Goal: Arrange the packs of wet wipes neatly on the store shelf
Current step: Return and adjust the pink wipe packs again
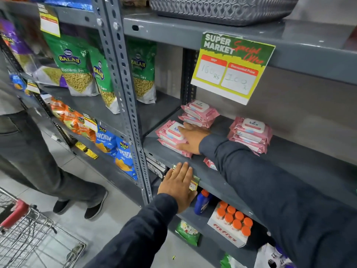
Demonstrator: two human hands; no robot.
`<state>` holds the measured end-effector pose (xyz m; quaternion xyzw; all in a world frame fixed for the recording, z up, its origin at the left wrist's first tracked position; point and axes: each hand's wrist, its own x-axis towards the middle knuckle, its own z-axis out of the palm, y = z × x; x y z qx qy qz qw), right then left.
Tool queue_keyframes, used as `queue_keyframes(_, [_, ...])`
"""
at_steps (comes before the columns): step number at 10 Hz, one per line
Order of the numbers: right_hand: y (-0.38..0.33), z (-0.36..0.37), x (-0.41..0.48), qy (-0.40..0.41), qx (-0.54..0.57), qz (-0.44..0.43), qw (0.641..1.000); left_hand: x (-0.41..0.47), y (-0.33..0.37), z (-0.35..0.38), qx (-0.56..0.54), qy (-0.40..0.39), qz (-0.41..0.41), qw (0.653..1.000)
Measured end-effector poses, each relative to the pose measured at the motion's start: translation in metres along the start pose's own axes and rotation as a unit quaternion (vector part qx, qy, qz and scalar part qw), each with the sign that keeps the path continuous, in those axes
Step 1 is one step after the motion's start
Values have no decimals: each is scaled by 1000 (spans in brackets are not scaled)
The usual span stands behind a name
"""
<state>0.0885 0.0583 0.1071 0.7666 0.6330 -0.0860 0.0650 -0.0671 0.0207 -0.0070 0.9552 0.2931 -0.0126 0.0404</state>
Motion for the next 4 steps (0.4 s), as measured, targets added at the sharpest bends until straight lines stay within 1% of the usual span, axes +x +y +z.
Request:
queue_keyframes(2, [9, 7, 11, -15, 14, 14, 1000, 3, -2, -6, -9, -29, -4, 1000])
queue_keyframes(4, [6, 13, 8, -7, -7, 24, 1000, 1, -1, -5, -15, -15, 5, 1000])
